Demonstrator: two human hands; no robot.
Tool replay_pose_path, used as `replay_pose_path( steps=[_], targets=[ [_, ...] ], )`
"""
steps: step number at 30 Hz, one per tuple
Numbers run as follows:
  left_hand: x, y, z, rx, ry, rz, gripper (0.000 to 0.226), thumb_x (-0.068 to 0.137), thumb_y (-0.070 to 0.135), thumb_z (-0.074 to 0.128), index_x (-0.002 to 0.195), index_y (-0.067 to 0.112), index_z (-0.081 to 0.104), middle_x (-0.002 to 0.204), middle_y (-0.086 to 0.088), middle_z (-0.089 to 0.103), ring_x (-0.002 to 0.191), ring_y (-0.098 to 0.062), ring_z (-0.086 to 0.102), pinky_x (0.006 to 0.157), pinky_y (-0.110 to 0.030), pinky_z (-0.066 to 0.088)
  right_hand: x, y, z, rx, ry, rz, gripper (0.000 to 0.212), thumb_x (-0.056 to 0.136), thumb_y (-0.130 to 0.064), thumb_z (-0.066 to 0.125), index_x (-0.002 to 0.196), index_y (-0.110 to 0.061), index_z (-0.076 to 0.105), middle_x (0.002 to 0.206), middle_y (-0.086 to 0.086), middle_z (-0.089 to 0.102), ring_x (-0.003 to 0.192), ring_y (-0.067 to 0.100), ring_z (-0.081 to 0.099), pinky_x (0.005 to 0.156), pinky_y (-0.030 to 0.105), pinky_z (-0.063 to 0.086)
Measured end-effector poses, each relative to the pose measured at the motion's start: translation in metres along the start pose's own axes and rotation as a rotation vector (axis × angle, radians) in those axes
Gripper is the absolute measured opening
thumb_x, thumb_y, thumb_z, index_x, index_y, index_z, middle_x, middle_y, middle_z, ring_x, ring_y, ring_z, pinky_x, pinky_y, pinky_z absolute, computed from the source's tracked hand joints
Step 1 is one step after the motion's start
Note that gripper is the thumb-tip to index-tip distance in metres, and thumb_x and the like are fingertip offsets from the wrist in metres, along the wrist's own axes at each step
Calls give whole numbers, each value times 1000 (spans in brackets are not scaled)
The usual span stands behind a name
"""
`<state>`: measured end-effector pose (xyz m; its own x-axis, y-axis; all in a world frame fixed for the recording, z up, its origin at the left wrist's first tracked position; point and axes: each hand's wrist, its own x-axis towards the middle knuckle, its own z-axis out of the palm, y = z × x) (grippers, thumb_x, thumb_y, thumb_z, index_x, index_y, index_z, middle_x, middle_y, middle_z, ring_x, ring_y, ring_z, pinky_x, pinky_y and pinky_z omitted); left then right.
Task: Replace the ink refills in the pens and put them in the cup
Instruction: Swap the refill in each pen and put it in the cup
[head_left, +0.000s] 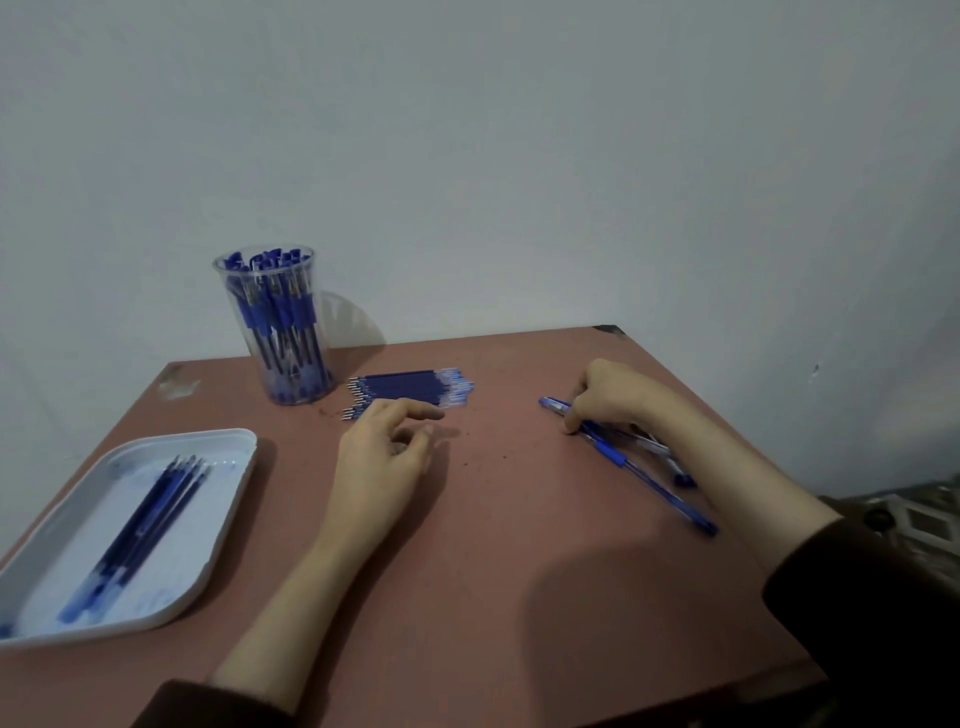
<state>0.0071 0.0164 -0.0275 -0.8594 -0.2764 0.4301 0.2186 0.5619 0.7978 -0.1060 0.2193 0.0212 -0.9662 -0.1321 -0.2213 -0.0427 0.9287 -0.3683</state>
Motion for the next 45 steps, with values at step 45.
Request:
replay_pose_path(
  steps=[45],
  targets=[
    [5,-36,-39,286,-286,-36,11,78,35,73,86,28,76,94,10,63,100,-12,53,91,-27,42,-18,-67,75,291,295,-654,16,88,-15,63,92,-26,52,79,-10,61,74,7,56,65,18,41]
  ],
)
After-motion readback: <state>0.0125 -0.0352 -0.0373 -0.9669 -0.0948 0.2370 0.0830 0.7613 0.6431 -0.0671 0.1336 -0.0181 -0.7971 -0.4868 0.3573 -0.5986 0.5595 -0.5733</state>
